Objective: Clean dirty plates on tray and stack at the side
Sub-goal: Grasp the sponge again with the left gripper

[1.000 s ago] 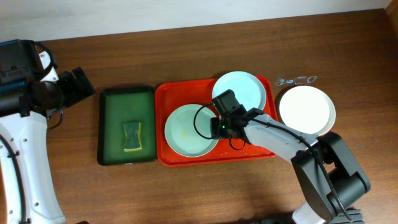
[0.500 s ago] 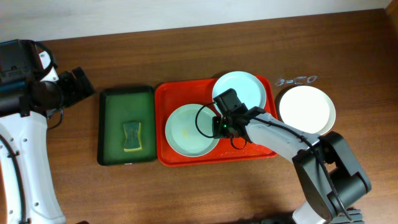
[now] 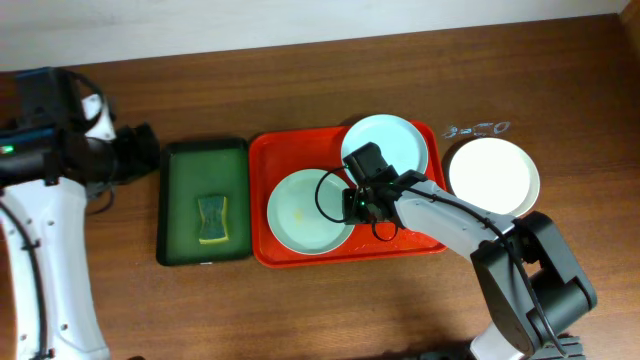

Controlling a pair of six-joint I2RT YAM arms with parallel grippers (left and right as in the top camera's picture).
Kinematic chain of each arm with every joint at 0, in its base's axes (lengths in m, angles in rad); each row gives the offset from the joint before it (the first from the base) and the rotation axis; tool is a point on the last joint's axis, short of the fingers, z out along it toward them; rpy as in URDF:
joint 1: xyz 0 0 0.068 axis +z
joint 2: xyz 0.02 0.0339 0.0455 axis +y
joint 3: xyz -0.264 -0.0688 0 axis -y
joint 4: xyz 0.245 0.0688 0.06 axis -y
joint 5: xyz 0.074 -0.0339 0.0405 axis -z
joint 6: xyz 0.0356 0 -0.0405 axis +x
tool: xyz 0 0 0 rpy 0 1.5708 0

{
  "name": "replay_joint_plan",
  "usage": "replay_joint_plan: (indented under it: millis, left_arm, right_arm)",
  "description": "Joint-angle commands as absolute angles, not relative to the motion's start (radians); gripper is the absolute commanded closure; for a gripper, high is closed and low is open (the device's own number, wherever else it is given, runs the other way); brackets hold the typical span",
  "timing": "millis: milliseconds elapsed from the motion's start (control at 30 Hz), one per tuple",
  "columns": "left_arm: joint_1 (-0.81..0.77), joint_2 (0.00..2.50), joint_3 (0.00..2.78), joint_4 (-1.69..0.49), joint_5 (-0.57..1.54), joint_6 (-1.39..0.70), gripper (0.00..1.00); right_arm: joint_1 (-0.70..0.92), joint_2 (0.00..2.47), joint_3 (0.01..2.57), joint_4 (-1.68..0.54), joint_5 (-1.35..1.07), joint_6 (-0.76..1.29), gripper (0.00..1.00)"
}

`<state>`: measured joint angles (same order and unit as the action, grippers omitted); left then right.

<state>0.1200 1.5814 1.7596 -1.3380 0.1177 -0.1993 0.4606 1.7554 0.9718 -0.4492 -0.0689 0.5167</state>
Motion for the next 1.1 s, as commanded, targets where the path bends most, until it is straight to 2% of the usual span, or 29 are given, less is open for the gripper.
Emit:
replay_joint_plan:
  millis: [0,100,133,267,300,333,533,700,767,867,1000,1033,1067]
  left_arm:
    - [0.027,1.608,1.704,-1.346,0.123,-0.155,0.15]
    - [-0.043,1.609,1.58,-1.295,0.07,-0.156,0.11]
    - [-0.058,1.61,1.522,-1.254,0.044,-0.155,0.01]
    - [-0.063,1.61,1.429,-1.17,0.036,-0.155,0.0]
    - [-0.063,1.611,1.401,-1.125,0.036,-0.156,0.27]
    - [-0.063,1.611,1.375,-1.097,0.037,-0.164,0.39]
    - [-0.087,1.654,1.137,-0.837,0.036,-0.17,0.44]
    - [-0.092,1.76,1.135,-0.795,0.029,-0.17,0.44]
    - [-0.092,1.78,1.135,-0.793,0.001,-0.171,0.51]
    - [-0.097,1.793,1.133,-0.789,-0.012,-0.171,0.56]
    - [-0.13,1.832,1.132,-0.774,-0.027,-0.171,0.55]
    - [-0.131,1.837,1.132,-0.77,-0.038,-0.171,0.59]
    - [-0.131,1.838,1.132,-0.77,-0.054,-0.171,0.7]
  right_arm:
    - [0.459,1.761,0.961,-0.468,-0.059,0.514,0.96]
    - [0.459,1.761,0.96,-0.469,-0.059,0.514,0.96]
    - [0.459,1.761,0.96,-0.469,-0.059,0.514,0.96]
    - [0.459,1.761,0.96,-0.469,-0.059,0.514,0.96]
    - [0.459,1.761,0.96,-0.469,-0.059,0.514,0.96]
    - [0.459,1.761,0.96,-0.469,-0.059,0.514,0.96]
    - [0.459,1.761,0.96,-0.468,-0.059,0.514,0.96]
    - [0.459,1.761,0.96,-0.468,-0.059,0.514,0.96]
    - [0.459,1.761,0.96,-0.468,-0.059,0.514,0.96]
    - [0.459,1.761,0.96,-0.468,-0.059,0.514,0.96]
    - [0.459,1.761,0.96,-0.468,-0.058,0.514,0.96]
    - [0.459,1.761,0.96,-0.468,-0.058,0.514,0.96]
    - [0.459,1.761,0.96,-0.468,-0.055,0.514,0.96]
